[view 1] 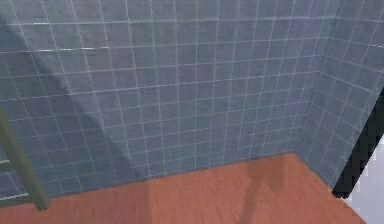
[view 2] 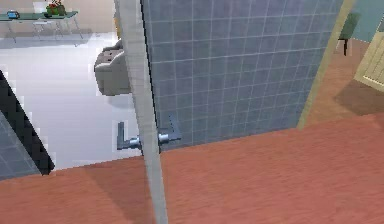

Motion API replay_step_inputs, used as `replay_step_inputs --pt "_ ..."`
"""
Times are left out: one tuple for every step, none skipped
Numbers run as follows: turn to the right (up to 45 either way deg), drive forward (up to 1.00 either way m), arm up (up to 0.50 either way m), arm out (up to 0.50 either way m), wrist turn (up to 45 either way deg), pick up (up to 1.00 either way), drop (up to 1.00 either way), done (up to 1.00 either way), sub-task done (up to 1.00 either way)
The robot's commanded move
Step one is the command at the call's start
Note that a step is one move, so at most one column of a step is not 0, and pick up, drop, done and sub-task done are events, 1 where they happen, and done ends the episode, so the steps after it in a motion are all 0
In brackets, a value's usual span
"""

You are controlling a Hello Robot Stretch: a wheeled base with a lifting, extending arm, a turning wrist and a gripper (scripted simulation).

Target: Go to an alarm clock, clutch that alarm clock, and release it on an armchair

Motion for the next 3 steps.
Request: replay_step_inputs --pt "-3.0 0.00 0.00 0.00 0.0 0.00 0.00 0.00 0.00" --pt "0.0 0.50 0.00 0.00 0.0 0.00 0.00 0.00 0.00" --pt "45.0 0.00 0.00 0.00 0.0 0.00 0.00 0.00 0.00"
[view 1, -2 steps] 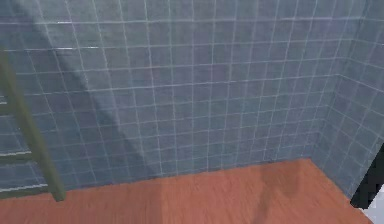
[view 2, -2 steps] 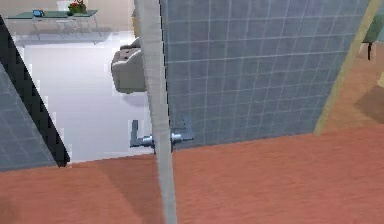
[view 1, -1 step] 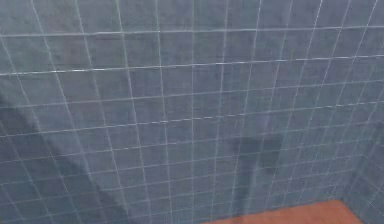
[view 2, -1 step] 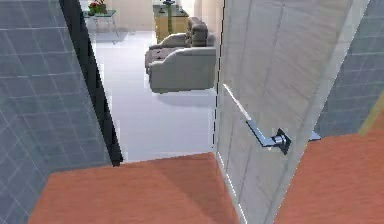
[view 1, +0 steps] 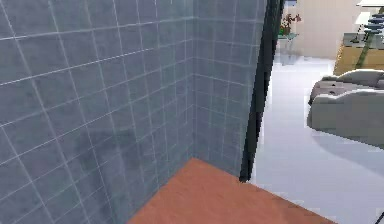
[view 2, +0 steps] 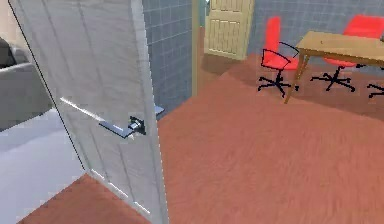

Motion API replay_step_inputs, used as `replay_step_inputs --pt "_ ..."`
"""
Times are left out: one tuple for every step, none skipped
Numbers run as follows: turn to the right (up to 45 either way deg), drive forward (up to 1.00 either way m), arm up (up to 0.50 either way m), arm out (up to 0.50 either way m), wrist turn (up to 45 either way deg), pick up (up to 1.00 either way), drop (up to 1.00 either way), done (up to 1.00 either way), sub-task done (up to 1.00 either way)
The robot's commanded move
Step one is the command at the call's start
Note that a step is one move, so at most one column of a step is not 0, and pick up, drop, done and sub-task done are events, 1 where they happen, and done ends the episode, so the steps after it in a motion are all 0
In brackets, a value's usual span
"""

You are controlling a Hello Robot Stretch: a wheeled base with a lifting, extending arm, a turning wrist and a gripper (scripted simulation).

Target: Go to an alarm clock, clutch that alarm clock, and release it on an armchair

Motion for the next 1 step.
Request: replay_step_inputs --pt "24.0 0.00 0.00 0.00 0.0 0.00 0.00 0.00 0.00"
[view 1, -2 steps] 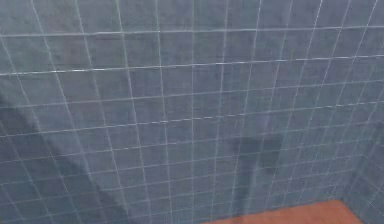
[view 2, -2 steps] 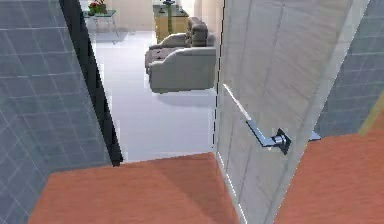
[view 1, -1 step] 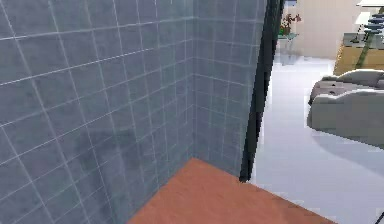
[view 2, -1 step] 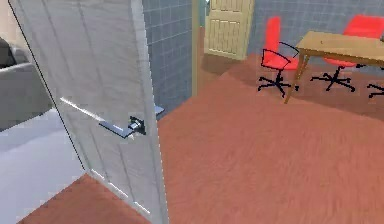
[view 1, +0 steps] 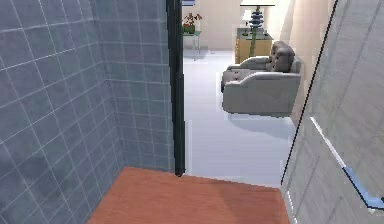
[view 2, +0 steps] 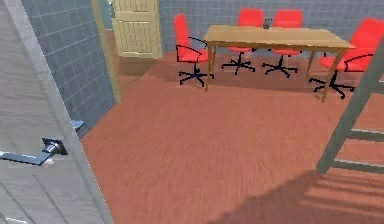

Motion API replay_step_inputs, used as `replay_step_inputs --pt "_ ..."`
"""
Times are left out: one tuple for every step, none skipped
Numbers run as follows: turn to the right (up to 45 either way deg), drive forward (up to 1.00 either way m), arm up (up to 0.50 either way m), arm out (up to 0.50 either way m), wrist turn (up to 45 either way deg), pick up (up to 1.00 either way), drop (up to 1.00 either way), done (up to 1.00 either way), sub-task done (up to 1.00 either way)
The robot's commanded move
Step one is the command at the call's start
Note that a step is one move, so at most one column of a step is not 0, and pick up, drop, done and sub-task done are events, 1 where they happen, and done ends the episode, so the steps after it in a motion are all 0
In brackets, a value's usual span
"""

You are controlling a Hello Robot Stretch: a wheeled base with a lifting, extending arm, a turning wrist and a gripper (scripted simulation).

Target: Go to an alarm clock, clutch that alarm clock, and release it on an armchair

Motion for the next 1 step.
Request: replay_step_inputs --pt "0.0 0.30 0.00 0.00 0.0 0.00 0.00 0.00 0.00"
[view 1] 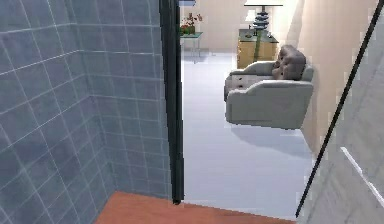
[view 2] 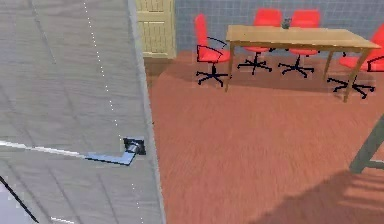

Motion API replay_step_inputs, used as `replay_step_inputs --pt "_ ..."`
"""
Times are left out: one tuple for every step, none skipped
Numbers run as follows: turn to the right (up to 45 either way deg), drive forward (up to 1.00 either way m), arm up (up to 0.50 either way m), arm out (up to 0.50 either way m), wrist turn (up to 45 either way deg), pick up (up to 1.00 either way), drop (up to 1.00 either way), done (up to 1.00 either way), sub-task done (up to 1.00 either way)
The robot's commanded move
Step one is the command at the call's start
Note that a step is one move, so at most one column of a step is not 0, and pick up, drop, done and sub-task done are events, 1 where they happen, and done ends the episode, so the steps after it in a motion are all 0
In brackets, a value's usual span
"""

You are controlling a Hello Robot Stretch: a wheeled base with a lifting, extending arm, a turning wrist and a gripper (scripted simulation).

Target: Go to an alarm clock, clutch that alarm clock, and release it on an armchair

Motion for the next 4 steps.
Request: replay_step_inputs --pt "15.0 0.00 0.00 0.00 0.0 0.00 0.00 0.00 0.00" --pt "0.0 0.15 0.00 0.00 0.0 0.00 0.00 0.00 0.00" --pt "-3.0 0.00 0.00 0.00 0.0 0.00 0.00 0.00 0.00" --pt "0.0 0.75 0.00 0.00 0.0 0.00 0.00 0.00 0.00"
